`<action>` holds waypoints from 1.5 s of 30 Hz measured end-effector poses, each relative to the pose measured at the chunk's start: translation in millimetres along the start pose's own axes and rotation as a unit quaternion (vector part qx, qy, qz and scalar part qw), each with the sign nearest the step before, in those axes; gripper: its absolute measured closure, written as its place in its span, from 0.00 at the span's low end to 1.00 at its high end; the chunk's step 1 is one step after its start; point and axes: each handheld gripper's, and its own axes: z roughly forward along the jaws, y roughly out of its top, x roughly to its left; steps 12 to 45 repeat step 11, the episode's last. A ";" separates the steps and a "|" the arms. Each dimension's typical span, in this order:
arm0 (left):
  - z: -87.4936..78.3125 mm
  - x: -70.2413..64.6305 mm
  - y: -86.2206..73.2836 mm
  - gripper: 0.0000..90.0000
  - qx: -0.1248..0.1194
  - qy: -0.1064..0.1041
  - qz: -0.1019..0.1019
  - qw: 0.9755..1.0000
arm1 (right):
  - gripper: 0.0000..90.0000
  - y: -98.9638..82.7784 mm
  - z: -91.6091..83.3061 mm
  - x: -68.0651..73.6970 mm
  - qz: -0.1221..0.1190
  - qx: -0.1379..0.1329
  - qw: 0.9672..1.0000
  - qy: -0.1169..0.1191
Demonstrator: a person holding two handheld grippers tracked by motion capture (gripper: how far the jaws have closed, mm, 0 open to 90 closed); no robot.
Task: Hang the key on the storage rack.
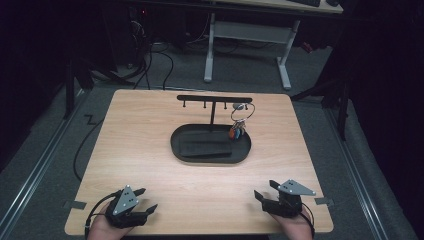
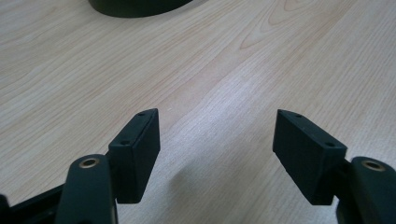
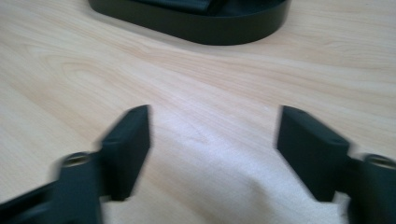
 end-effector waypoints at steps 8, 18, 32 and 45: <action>-3.6 -1.7 -0.3 0.36 0.001 0.006 0.005 1.000 | 0.30 0.1 -2.6 -1.1 -0.006 -0.012 1.000 -0.024; -5.0 1.1 -1.2 0.36 0.001 0.007 0.002 1.000 | 0.30 0.0 0.5 2.2 -0.003 -0.010 1.000 -0.016; -5.0 1.1 -1.2 0.36 0.001 0.007 0.002 1.000 | 0.30 0.0 0.5 2.2 -0.003 -0.010 1.000 -0.016; -5.0 1.1 -1.2 0.36 0.001 0.007 0.002 1.000 | 0.30 0.0 0.5 2.2 -0.003 -0.010 1.000 -0.016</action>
